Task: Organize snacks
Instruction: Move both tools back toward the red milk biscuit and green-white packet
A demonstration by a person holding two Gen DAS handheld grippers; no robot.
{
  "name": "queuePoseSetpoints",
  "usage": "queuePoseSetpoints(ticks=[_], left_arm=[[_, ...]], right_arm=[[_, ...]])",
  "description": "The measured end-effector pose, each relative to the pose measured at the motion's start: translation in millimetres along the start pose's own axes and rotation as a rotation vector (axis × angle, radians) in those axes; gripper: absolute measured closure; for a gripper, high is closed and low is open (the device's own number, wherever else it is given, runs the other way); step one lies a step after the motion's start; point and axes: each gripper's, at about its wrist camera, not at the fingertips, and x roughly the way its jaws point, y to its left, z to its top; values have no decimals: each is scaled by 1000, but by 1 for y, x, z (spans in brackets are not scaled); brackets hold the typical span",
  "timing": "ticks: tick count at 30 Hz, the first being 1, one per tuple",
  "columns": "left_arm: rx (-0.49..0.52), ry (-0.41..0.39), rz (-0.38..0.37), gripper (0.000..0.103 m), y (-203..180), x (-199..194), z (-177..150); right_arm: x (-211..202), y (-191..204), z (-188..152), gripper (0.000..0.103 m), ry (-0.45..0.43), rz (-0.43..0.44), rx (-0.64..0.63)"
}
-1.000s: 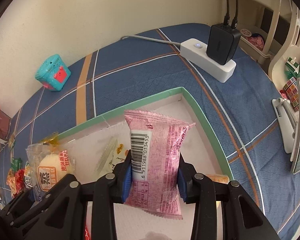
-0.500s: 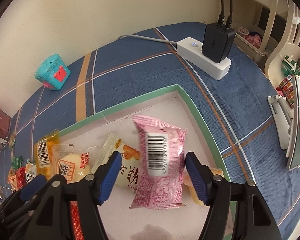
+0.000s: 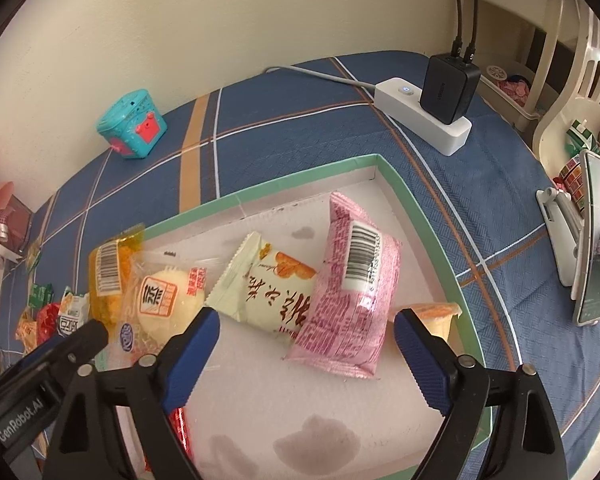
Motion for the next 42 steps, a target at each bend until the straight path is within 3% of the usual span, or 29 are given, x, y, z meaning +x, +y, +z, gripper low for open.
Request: queuePoseSetpoints(ticks=[4, 9, 17, 29, 42], left_arm=[[-18, -28, 37, 14, 14, -6, -5], [-49, -41, 46, 7, 32, -17, -13], [-91, -71, 64, 6, 62, -35, -27], [-148, -103, 78, 6, 109, -57, -51], [-302, -166, 96, 6, 183, -76, -55]], right_arm=[[-8, 9, -7, 0, -22, -4, -21], [-22, 18, -18, 0, -51, -2, -35], [-43, 38, -40, 0, -101, 2, -78], [-50, 64, -68, 0, -90, 54, -102], [-50, 105, -79, 0, -93, 134, -174]])
